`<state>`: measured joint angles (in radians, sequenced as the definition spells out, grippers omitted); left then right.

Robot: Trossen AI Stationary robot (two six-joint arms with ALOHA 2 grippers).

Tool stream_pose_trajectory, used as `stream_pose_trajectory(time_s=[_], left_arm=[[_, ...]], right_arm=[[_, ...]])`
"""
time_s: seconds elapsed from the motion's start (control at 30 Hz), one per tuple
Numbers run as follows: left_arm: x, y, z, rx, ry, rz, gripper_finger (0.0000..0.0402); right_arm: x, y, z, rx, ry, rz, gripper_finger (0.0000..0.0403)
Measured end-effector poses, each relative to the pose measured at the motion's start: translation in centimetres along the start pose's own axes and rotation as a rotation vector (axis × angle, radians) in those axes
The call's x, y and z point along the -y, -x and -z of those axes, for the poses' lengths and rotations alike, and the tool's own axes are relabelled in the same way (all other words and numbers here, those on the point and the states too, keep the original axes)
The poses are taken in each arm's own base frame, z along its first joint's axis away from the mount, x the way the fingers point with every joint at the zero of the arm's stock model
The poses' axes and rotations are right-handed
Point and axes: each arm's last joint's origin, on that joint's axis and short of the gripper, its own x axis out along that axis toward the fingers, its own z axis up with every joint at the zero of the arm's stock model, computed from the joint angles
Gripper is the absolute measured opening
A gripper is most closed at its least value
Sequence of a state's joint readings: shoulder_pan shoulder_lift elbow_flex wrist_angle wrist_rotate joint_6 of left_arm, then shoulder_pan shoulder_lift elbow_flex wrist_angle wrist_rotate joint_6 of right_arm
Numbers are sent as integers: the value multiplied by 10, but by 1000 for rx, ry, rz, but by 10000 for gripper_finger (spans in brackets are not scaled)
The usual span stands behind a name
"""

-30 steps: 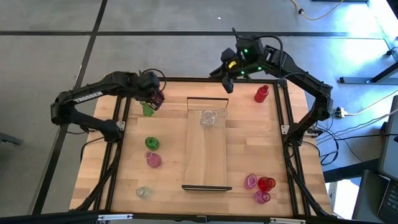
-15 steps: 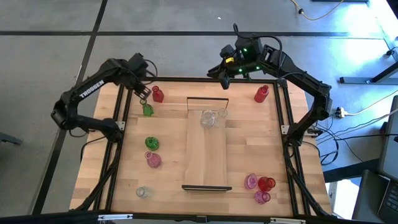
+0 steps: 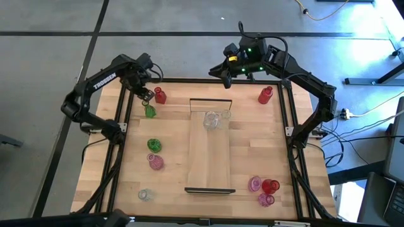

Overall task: Sort vases onto shelf
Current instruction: Put the top green vase on the shelf

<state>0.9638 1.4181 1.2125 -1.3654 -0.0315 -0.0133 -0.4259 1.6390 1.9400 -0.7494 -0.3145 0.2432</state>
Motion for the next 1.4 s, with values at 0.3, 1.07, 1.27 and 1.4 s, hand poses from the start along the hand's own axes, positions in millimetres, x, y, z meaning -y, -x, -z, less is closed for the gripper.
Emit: stream_pose_trajectory(time_s=[0.3,1.07,1.27,1.4], left_arm=[[3,-7,-5,-43,-8,85,165],[12,-30,8,-63,-150,91,21],[30,-15,23,-14,-240,157,21],[49,1,40,50,-289,269,21]], right_arm=[[0,0,0,-2,0,0,76],[0,0,1,-9,12,2,76],[0,0,1,-11,14,-10,76],[-1,0,1,-12,14,-17,76]])
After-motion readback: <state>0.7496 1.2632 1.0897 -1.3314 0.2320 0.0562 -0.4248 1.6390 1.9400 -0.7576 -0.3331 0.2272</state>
